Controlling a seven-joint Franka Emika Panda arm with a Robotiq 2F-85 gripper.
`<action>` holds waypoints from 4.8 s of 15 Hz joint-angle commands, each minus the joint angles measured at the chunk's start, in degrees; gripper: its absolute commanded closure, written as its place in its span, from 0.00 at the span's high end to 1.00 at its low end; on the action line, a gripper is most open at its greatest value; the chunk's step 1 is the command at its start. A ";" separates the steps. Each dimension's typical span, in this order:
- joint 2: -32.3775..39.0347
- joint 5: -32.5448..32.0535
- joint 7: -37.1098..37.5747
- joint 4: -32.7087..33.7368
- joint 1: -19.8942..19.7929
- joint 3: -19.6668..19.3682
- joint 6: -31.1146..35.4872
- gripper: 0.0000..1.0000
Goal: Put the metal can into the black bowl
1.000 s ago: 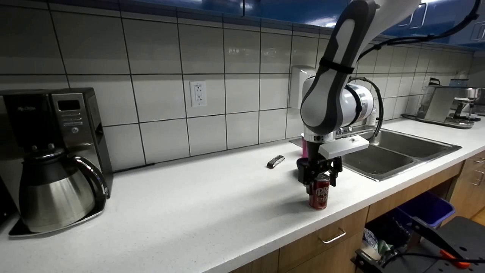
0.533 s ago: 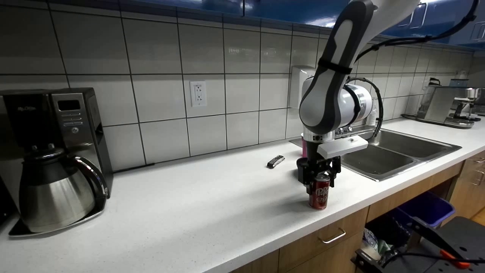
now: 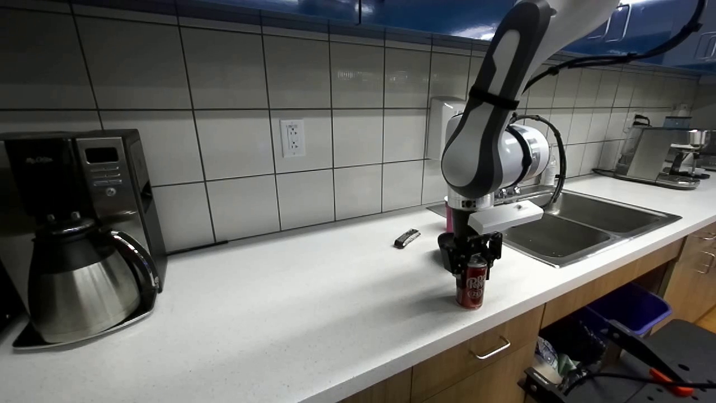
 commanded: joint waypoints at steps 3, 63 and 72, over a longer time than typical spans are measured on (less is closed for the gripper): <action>-5.80 -0.43 0.44 -3.05 1.21 -1.58 -0.83 0.39; 14.68 8.01 1.26 31.58 -5.15 -4.21 -12.84 0.39; 12.82 7.88 1.03 30.81 -5.44 -4.38 -13.46 1.00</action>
